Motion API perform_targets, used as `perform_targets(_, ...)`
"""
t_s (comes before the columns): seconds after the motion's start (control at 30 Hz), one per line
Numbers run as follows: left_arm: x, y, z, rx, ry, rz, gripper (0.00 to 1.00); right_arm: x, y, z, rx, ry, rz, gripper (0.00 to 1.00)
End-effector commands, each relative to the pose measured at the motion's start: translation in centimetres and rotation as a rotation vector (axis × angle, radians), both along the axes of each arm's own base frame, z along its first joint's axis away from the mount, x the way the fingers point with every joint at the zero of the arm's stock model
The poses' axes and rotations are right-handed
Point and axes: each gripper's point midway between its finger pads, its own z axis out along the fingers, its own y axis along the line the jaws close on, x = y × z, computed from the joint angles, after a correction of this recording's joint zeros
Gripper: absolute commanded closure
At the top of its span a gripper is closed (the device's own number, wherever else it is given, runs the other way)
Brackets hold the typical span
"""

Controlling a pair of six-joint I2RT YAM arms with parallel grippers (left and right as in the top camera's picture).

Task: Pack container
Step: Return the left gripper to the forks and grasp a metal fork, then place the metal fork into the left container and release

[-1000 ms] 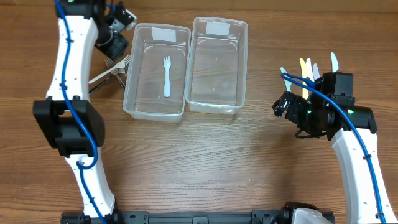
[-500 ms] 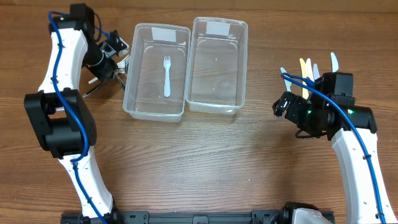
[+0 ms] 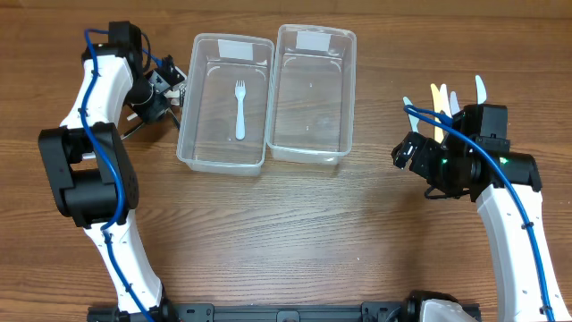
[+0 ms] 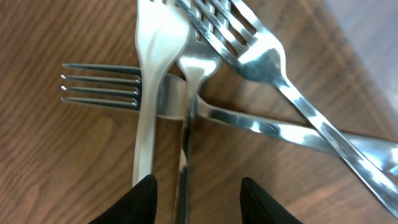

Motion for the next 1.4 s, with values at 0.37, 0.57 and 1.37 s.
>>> perform_targets(0.37,-1.5,-0.5,-3.9,-0.022,0.043,-0.020,0.58,0.4,-0.3,1.1,-0.010,-0.026,-0.012,0.00)
perform_targets(0.57,-2.2,-0.1,-4.8,-0.026,0.053,-0.008,0.60,0.4,-0.3,1.1,-0.010,-0.025,-0.012,0.00)
perform_targets(1.37,-1.7,-0.1,-0.2,-0.126,0.064,0.271,0.96,0.4,-0.3,1.1,-0.010,-0.026,-0.012,0.00)
